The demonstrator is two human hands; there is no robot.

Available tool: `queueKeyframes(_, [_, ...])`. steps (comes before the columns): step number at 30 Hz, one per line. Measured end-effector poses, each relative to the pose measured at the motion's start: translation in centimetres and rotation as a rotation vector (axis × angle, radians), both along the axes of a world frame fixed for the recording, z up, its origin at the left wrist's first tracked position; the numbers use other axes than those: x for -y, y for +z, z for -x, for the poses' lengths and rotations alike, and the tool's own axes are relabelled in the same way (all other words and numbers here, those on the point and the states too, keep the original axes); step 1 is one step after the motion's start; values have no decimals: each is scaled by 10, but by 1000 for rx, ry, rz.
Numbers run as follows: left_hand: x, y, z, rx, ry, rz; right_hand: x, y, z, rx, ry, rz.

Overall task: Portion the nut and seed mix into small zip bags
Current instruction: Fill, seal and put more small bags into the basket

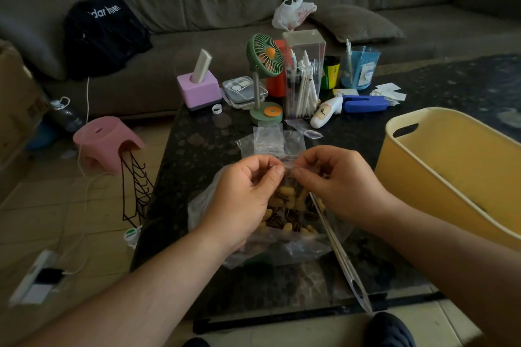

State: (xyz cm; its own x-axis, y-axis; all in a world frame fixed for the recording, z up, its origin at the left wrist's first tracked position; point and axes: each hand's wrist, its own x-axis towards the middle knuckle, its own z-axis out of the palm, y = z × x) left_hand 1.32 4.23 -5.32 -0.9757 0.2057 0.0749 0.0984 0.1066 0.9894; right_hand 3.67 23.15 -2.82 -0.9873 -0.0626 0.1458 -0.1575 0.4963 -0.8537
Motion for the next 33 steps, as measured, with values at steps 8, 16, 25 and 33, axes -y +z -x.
queueKeyframes(8, [-3,1,-4,38,-25,-41,0,1,1,-15,35,-40])
queueKeyframes(16, [-4,2,-4,75,-36,-85,1,-4,3,16,44,27])
queueKeyframes(25, [-4,1,-4,58,-62,-43,1,0,4,2,69,8])
queueKeyframes(33, [0,0,0,86,-10,-115,-3,5,5,69,43,57])
